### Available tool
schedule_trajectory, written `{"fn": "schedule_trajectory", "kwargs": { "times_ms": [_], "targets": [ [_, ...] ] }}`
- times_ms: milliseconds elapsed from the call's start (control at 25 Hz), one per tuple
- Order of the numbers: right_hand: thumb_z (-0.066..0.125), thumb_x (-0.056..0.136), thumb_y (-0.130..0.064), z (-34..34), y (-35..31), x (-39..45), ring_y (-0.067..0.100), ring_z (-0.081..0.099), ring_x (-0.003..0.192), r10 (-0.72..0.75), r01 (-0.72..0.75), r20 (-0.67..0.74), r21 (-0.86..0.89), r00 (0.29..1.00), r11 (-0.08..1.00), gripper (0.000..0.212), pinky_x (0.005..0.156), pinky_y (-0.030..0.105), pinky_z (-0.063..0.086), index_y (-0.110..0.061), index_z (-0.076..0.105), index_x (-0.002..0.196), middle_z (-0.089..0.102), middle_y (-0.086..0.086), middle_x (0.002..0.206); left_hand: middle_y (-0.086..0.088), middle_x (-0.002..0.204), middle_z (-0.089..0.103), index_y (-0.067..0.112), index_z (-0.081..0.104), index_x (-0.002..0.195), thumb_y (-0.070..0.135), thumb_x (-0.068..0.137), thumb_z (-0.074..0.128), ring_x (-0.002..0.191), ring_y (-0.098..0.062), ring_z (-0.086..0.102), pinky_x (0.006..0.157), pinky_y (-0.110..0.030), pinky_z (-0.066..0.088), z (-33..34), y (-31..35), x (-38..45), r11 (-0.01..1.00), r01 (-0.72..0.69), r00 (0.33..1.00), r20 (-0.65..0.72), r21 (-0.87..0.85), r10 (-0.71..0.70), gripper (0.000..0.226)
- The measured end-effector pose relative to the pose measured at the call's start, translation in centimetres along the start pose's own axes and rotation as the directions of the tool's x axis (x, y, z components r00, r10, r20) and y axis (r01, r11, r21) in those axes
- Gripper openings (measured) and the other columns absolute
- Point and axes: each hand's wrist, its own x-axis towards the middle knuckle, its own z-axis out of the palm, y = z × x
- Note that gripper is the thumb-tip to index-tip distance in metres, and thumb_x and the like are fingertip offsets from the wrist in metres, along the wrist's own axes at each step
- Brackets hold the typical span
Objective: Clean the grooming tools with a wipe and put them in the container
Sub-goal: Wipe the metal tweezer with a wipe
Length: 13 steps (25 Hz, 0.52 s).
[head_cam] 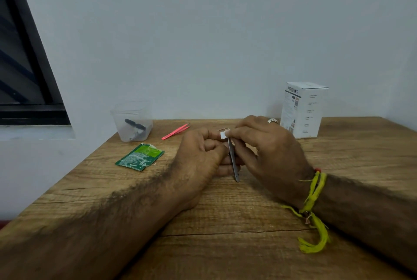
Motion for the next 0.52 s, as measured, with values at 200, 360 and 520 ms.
{"fn": "schedule_trajectory", "kwargs": {
  "times_ms": [200, 360, 520],
  "targets": [
    [0.064, 0.090, -0.011, 0.05, 0.02, 0.01, 0.025, 0.063, 0.084, -0.008, 0.008, 0.034, 0.011, 0.999, 1.000, 0.014, 0.069, 0.044, 0.052, -0.010, 0.074, 0.099, 0.068, 0.004, 0.093, -0.018, 0.080, 0.076, -0.001, 0.060, 0.104, -0.004, 0.095, 0.061, 0.070, -0.027, 0.077, 0.058, -0.033, 0.061, -0.11, -0.04, 0.07, 1.000, 0.015, 1.000, -0.018, -0.028, -0.015, 0.010],
    [0.066, 0.088, -0.009, -0.10, 0.07, 0.04, 0.023, 0.063, 0.084, -0.011, 0.011, 0.024, 0.017, 1.000, 1.000, 0.013, 0.071, 0.042, 0.052, -0.009, 0.074, 0.099, 0.069, 0.003, 0.092, -0.019, 0.082, 0.076, -0.001, 0.058, 0.104, -0.004, 0.094, 0.062, 0.069, -0.027, 0.076, 0.059, -0.034, 0.062, -0.18, -0.16, 0.15, 0.999, 0.013, 1.000, -0.026, -0.033, -0.014, 0.011],
    [0.065, 0.088, -0.011, -0.30, 0.05, -0.19, 0.023, 0.064, 0.085, -0.052, 0.051, 0.043, 0.023, 0.998, 0.998, 0.014, 0.072, 0.041, 0.053, -0.010, 0.074, 0.099, 0.070, 0.003, 0.095, -0.018, 0.081, 0.077, 0.000, 0.058, 0.103, 0.000, 0.093, 0.067, 0.070, -0.028, 0.077, 0.061, -0.038, 0.063, 0.00, -0.20, 0.24, 0.999, 0.026, 0.999, -0.032, -0.038, -0.027, 0.014]
  ]
}}
